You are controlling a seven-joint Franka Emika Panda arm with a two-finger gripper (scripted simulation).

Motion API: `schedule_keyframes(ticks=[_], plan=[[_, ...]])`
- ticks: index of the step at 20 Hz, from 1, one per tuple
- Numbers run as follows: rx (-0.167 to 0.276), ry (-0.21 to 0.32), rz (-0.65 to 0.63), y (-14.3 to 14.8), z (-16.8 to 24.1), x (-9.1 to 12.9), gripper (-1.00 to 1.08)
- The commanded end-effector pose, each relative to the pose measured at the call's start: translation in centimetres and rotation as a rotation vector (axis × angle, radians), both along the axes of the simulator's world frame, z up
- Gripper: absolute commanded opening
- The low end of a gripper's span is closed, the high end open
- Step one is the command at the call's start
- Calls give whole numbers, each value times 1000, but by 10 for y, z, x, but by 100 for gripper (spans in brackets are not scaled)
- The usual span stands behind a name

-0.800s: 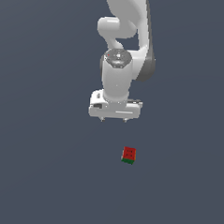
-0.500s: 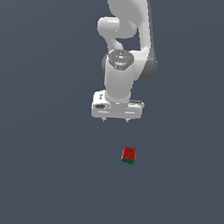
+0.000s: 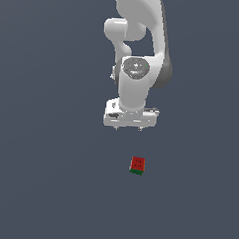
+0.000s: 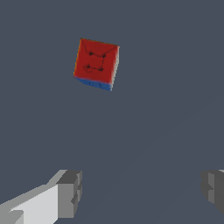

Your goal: Pick up the object and move it to a goal position.

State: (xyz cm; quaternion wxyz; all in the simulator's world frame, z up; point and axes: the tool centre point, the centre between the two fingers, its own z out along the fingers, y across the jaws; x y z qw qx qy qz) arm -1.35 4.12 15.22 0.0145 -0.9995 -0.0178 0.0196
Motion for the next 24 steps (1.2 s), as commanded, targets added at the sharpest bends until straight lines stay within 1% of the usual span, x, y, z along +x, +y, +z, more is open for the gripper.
schedule_keyframes(ticks=[1,5,10,24], plan=[[0,0,-3,0,-1,1,100],[-2,-2,-16,3,-3,8,100],[-5,-5,-44,8,-10,24,100],[-24,-26,-180,36,-49,90,100]])
